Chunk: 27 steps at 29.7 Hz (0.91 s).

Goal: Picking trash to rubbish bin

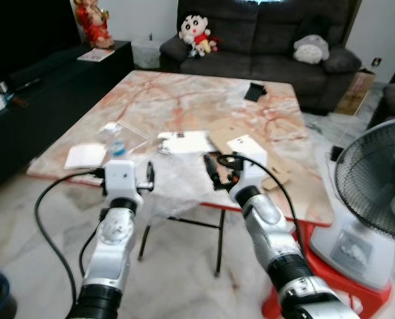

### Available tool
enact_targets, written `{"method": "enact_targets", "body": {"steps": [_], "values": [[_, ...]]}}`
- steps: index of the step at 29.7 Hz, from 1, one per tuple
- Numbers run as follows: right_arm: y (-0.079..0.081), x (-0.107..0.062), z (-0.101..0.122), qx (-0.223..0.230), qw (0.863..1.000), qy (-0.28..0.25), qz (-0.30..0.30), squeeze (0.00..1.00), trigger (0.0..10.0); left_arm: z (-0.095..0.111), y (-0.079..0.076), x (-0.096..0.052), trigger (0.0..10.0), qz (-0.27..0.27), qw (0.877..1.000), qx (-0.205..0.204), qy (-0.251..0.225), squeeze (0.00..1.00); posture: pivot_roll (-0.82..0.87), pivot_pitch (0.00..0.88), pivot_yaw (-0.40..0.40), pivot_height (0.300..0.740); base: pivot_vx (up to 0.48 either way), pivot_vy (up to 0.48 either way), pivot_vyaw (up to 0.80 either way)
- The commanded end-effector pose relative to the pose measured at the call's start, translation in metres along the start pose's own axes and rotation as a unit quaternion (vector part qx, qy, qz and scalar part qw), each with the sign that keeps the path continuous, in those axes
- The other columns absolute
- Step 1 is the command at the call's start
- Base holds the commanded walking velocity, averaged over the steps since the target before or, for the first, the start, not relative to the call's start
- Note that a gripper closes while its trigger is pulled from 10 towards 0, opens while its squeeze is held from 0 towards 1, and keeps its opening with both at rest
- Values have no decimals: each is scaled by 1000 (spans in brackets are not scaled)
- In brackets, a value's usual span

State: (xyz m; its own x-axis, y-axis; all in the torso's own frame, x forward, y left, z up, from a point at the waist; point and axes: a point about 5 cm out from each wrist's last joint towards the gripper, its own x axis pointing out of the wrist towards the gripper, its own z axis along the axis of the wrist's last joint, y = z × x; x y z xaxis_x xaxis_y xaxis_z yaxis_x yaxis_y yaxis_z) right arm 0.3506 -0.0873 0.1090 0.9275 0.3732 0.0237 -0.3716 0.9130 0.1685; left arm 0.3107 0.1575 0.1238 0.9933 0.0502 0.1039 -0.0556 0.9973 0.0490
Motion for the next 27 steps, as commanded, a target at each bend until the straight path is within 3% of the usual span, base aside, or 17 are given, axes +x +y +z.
{"method": "enact_targets", "body": {"steps": [1, 14, 27], "values": [[2, 0, 1, -1, 1000, 0, 3, 0, 10000, 0, 0, 2, 10000, -1, 1000, 5, 6, 0, 19, 21, -19, 740, 0, 0, 0], [3, 1, 4, -18, 1000, -6, 5, 0, 10000, 6, 11, 5, 10000, 29, 999, 11, -10, 0, 23, 33, -24, 740, 0, 0, 0], [3, 2, 4, -10, 1000, -3, 6, 0, 10000, 8, 11, 7, 10000, 32, 999, 15, -15, 0, 26, 40, -30, 740, 243, 0, 0]]}}
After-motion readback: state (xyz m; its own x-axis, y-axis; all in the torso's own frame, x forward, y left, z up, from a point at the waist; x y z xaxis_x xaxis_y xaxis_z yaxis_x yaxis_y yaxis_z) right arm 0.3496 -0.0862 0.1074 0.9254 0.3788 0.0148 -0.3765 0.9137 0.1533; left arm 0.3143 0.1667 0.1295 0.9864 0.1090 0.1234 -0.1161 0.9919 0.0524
